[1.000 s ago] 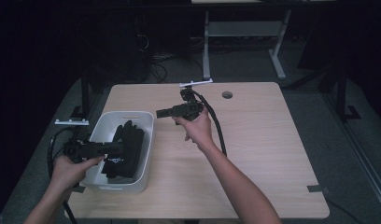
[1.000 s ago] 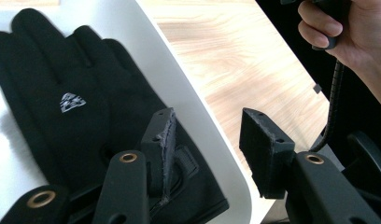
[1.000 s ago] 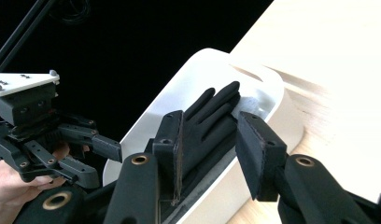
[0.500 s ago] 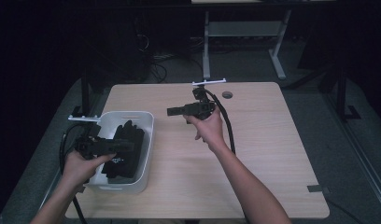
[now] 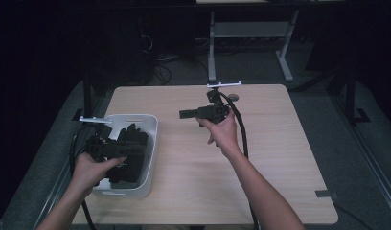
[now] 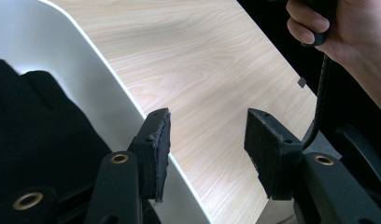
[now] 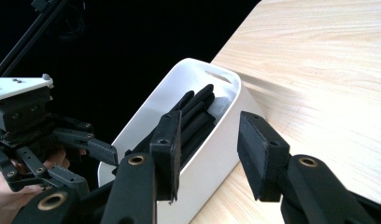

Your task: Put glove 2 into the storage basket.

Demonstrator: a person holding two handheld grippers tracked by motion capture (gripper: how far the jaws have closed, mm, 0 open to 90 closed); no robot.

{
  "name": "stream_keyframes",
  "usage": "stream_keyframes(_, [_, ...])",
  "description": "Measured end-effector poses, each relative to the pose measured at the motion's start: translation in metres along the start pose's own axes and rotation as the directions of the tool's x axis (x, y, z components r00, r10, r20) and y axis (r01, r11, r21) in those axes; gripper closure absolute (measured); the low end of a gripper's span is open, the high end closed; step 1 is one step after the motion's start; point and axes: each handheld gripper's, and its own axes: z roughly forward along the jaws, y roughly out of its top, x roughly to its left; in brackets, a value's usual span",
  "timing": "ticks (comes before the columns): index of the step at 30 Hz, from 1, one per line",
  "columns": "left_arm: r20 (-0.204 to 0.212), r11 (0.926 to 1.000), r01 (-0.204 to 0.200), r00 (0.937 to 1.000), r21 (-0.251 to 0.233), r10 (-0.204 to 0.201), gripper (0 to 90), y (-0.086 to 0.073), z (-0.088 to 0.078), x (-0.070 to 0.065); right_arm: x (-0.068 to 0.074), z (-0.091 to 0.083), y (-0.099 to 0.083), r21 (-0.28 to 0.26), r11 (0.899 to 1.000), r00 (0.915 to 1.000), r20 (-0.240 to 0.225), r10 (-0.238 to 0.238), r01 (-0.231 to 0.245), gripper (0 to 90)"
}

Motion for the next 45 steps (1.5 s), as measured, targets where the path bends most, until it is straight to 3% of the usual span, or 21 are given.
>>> stream_keyframes(21, [0.053,0.9978,-0.060,0.9969,0.029,0.059,46.2,0.014,0.038,-0.030,-0.018,-0.048,-0.013,-0.050,0.999,0.9990,0.038,0.022,-0.021,58.1])
stream_keyframes(45, [0.128,0.9901,-0.130,0.9842,0.054,0.122,37.3,0.017,0.093,-0.074,-0.052,-0.111,-0.047,-0.099,0.992,0.9903,0.112,0.083,-0.072,54.8])
